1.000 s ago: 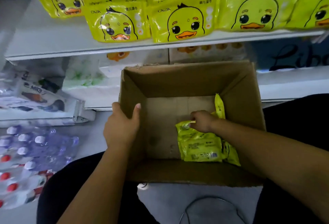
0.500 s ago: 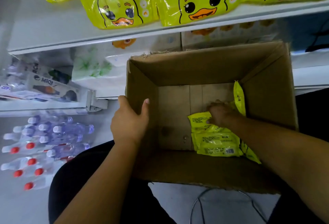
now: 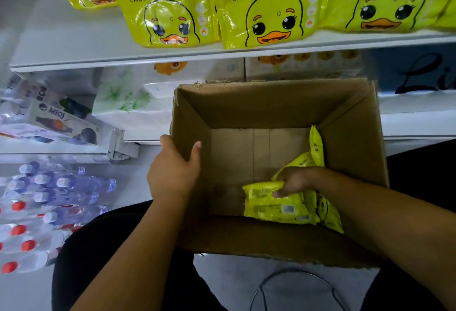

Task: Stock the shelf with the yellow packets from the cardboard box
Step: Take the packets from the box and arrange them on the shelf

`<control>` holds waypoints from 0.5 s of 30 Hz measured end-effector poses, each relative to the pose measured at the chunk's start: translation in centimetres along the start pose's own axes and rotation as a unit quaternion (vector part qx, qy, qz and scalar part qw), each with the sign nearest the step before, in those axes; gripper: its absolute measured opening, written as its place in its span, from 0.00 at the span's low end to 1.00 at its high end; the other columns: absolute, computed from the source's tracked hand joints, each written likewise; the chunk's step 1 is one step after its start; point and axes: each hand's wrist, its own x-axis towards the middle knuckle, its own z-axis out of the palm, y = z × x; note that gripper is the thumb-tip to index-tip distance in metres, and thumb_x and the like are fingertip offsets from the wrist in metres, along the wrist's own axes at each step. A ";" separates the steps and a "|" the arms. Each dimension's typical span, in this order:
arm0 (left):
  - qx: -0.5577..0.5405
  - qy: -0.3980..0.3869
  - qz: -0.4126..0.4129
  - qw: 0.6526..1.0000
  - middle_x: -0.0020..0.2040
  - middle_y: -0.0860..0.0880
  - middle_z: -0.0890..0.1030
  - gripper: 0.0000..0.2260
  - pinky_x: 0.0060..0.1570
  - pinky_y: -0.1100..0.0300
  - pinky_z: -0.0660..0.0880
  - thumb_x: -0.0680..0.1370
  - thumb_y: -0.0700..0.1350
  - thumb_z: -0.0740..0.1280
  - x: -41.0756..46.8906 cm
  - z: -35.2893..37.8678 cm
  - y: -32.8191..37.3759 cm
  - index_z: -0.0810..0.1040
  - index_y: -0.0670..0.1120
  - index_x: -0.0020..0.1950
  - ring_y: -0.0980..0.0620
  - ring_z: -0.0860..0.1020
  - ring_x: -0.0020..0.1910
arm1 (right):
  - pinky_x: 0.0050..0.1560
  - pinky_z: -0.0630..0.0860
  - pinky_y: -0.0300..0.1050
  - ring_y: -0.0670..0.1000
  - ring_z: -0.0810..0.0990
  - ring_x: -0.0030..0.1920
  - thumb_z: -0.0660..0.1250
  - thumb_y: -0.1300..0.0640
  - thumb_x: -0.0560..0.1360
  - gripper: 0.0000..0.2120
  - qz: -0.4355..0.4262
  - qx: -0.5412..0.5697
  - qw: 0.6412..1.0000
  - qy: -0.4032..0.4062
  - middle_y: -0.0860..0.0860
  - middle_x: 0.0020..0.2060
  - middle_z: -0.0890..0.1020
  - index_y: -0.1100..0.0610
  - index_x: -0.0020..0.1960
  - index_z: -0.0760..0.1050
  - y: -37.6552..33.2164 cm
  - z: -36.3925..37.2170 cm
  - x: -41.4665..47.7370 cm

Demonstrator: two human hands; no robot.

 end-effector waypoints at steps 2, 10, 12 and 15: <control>0.007 0.004 0.000 1.000 0.51 0.43 0.81 0.21 0.47 0.47 0.77 0.80 0.63 0.63 0.1 0.1 -0.1 0.65 0.48 0.57 0.37 0.81 0.51 | 0.60 0.75 0.44 0.57 0.77 0.63 0.68 0.40 0.77 0.27 0.020 -0.079 0.997 -0.003 0.54 0.60 0.79 0.59 0.66 0.76 0.1 2.5 0.7; 0.017 0.010 -0.002 1.000 0.41 0.52 0.71 0.20 0.41 0.52 0.69 0.81 0.62 0.63 0.3 0.3 0.0 0.65 0.47 0.56 0.45 0.72 0.42 | 0.58 0.73 0.42 0.56 0.76 0.65 0.72 0.40 0.73 0.33 0.054 -0.003 0.998 0.023 0.55 0.67 0.76 0.59 0.71 0.72 -0.5 2.3 -0.1; 0.010 0.004 0.000 1.000 0.42 0.51 0.72 0.20 0.42 0.51 0.70 0.81 0.62 0.63 0.3 0.1 -0.1 0.65 0.46 0.57 0.44 0.74 0.44 | 0.52 0.73 0.42 0.54 0.78 0.57 0.74 0.42 0.72 0.30 0.048 0.003 0.998 0.041 0.53 0.58 0.79 0.60 0.67 0.76 -0.8 2.2 -0.4; -0.007 -0.006 0.008 1.000 0.50 0.46 0.79 0.20 0.46 0.49 0.75 0.81 0.62 0.62 0.2 0.0 -0.1 0.66 0.46 0.59 0.40 0.79 0.51 | 0.42 0.68 0.39 0.51 0.74 0.46 0.77 0.45 0.71 0.19 0.018 0.048 0.993 0.103 0.49 0.41 0.75 0.57 0.52 0.77 -2.0 0.6 -2.0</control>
